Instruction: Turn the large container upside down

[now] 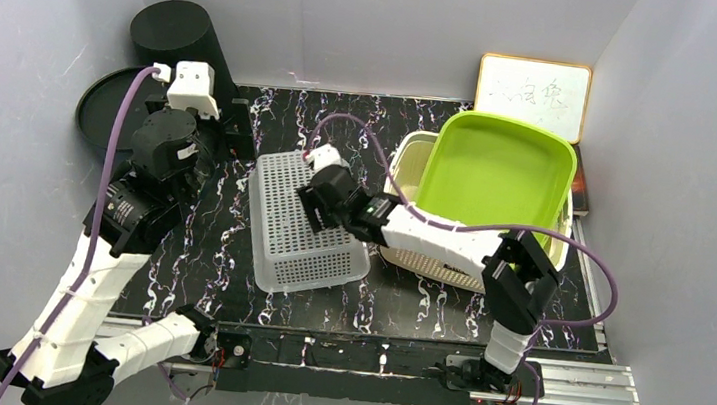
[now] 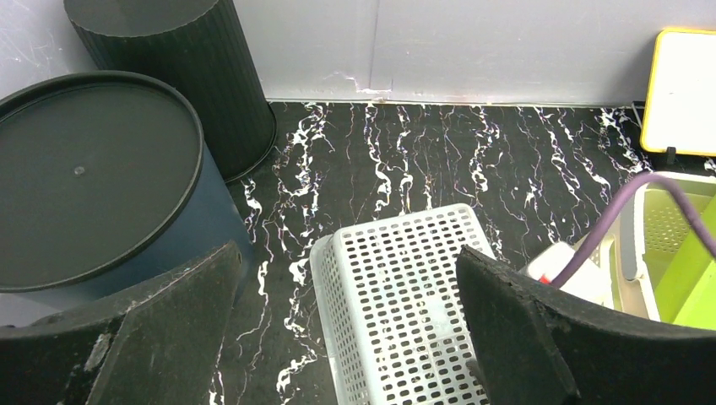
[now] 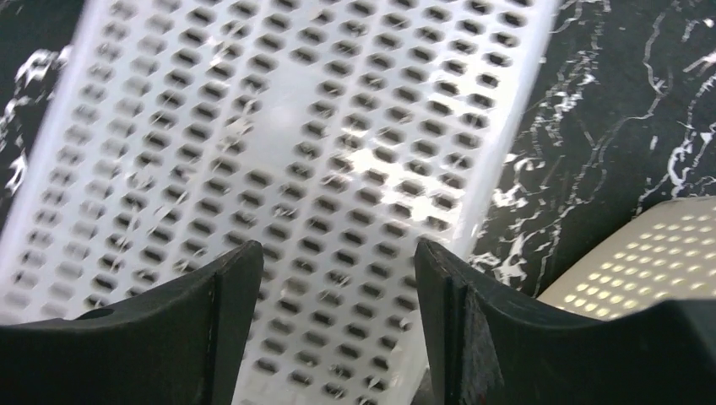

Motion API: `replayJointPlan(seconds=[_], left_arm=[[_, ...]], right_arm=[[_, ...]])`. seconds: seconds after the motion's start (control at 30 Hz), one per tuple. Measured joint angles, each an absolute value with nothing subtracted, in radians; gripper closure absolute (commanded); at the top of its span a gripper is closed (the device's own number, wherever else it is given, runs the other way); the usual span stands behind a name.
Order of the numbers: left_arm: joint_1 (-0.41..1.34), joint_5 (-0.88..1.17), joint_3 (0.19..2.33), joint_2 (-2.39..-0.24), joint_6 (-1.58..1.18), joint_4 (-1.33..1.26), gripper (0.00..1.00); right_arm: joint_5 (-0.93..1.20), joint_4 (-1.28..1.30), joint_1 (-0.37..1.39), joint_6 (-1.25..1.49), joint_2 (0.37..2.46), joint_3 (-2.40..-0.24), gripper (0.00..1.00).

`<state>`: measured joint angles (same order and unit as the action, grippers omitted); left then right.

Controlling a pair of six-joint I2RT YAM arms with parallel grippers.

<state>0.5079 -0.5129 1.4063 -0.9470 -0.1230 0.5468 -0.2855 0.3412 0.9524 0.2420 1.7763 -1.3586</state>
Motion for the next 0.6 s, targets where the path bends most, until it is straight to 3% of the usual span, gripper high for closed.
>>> replayJointPlan(seconds=[0.17, 0.27, 0.43, 0.6], left_arm=[[0.508, -0.511, 1.403, -0.946, -0.123, 0.546, 0.02], [0.508, -0.509, 1.394, -0.941, -0.124, 0.547, 0.01], [0.508, -0.508, 1.391, -0.928, -0.125, 0.550, 0.02], [0.508, -0.506, 1.391, -0.912, -0.131, 0.550, 0.02]], right_arm=[[-0.342, 0.345, 1.052, 0.220, 1.776, -1.356, 0.29], [-0.349, 0.341, 1.067, 0.224, 1.777, -1.340, 0.03], [-0.341, 0.307, 1.058, 0.243, 1.810, -1.350, 0.02], [-0.315, 0.257, 1.046, 0.246, 1.942, -1.495, 0.02]])
